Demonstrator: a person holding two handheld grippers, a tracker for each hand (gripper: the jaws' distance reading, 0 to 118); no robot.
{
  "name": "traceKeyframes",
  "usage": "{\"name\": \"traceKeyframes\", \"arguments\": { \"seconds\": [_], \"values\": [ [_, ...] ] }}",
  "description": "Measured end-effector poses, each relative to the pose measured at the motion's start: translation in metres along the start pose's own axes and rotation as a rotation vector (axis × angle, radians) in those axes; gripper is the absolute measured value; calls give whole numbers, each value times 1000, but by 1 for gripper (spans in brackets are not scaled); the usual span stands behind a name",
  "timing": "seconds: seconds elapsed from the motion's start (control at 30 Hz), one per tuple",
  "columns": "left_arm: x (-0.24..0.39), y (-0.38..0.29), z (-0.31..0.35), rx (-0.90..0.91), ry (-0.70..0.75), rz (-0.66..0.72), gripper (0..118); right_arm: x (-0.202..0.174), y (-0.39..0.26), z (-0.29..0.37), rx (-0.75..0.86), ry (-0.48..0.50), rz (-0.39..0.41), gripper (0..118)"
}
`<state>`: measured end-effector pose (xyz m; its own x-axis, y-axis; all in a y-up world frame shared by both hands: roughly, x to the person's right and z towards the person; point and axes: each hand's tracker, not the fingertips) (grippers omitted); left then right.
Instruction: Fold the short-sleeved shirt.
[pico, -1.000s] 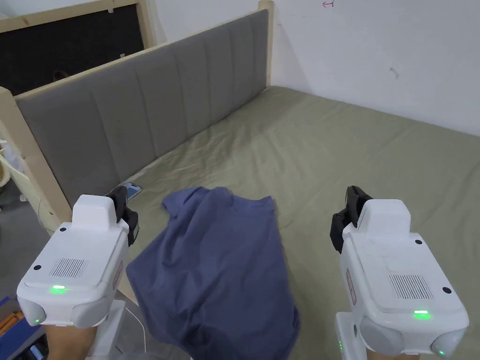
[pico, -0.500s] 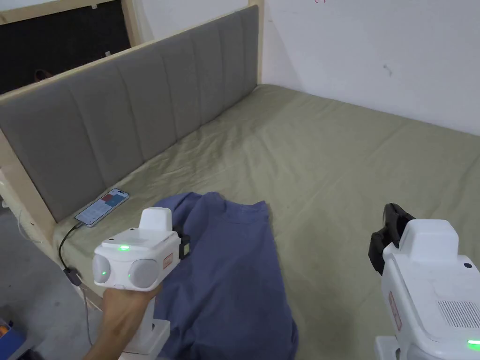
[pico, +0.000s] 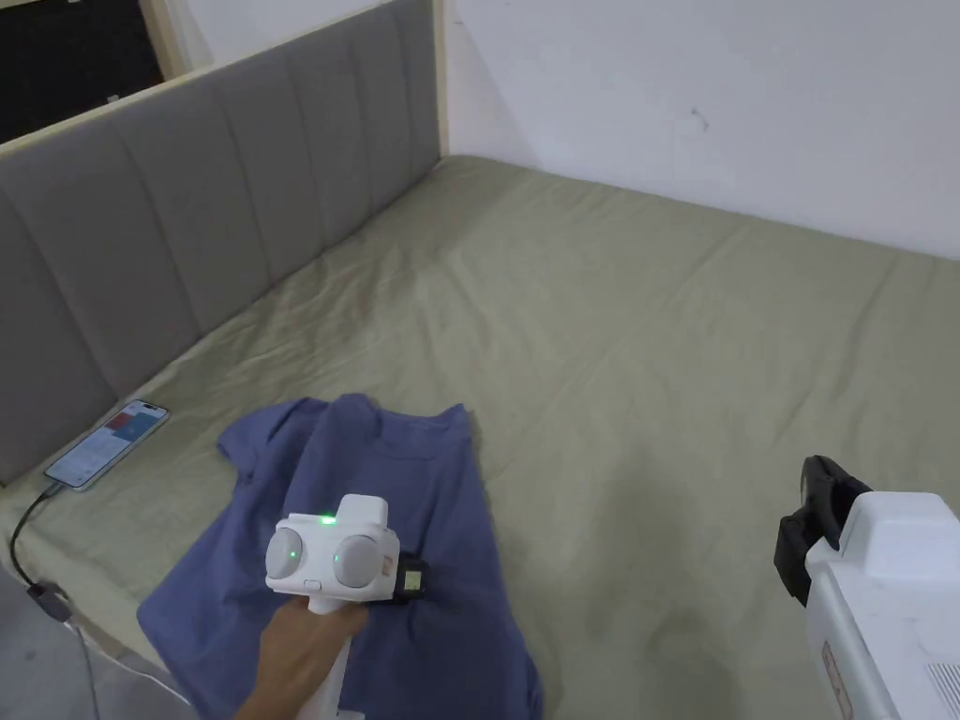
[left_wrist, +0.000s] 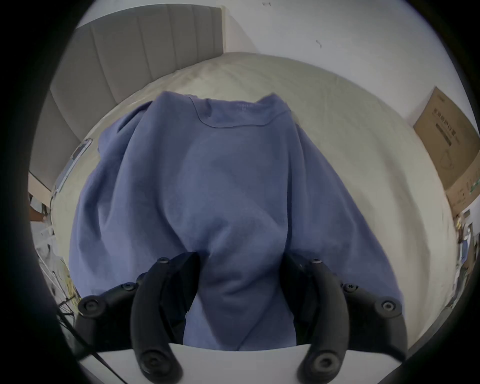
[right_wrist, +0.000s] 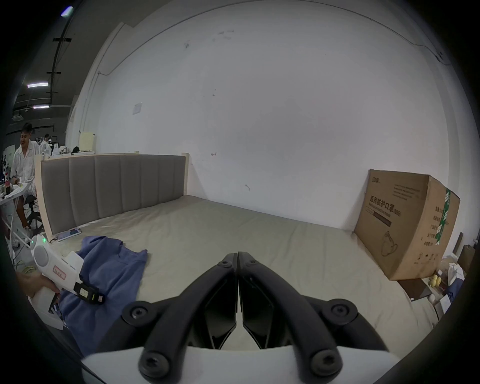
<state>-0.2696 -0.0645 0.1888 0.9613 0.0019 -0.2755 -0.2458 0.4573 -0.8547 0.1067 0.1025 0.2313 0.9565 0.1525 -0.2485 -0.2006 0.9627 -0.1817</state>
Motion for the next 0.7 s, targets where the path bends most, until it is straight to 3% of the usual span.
{"name": "traceKeyframes", "arguments": {
  "seconds": [0.03, 0.13, 0.17, 0.2, 0.43, 0.7],
  "values": [
    [3, -3, 5, 51, 27, -26, 45, 4, -2, 0, -6, -8, -3, 0],
    [2, 0, 5, 58, -2, -33, 24, 12, -6, 3, -16, -27, -18, 0],
    [1, 1, 6, 73, 25, -42, 8, 15, -7, 3, -19, -30, -24, 0],
    [1, 0, 14, 68, 16, -40, 4, 17, -7, 4, -20, -33, -30, 0],
    [-7, 14, 70, 193, -162, 79, 1, 36, -4, 21, 2, -58, -50, 0],
    [73, 50, 181, 422, -348, -107, 1, 70, 1, 54, 45, -117, -83, 0]
  ]
}}
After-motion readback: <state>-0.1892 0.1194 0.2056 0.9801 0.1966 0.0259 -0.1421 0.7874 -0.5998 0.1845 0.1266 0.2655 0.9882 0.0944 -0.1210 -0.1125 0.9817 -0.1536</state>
